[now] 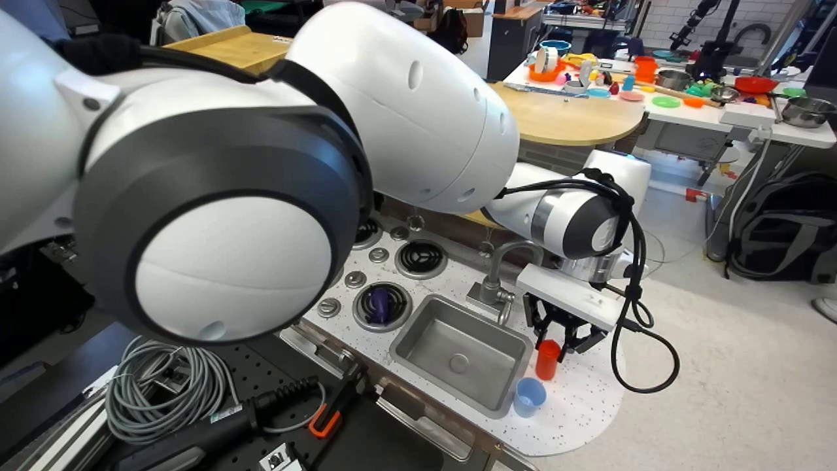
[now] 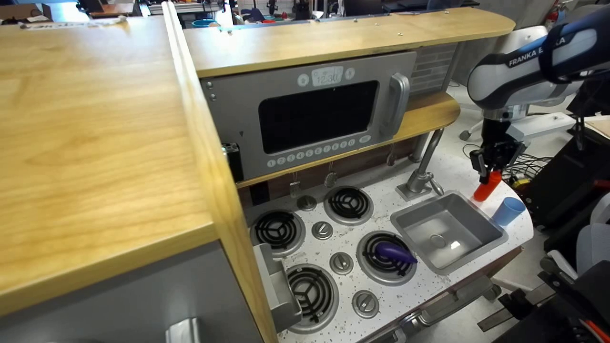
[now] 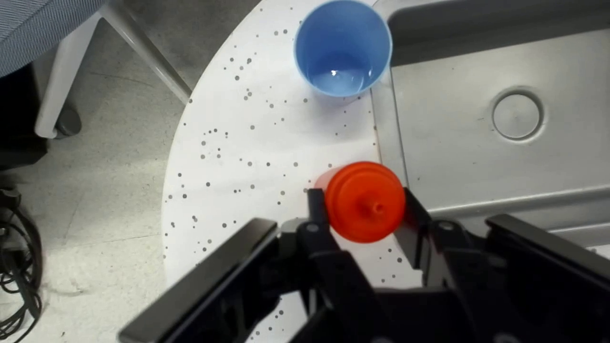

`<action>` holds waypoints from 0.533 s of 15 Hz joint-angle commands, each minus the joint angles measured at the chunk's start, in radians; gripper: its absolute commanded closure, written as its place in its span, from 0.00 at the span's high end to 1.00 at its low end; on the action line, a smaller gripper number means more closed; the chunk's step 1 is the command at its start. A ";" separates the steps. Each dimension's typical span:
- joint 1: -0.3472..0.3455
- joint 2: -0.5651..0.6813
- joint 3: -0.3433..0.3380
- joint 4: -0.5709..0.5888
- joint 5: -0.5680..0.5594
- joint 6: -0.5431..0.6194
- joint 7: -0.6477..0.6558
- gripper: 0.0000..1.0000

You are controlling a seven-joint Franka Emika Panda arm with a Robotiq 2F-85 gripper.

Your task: Put the red sauce bottle in the sink

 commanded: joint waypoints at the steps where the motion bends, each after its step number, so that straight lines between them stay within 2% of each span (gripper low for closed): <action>1: -0.017 -0.003 0.030 0.045 0.033 -0.062 -0.016 0.13; 8: -0.010 -0.077 0.111 -0.087 0.063 -0.062 -0.110 0.13</action>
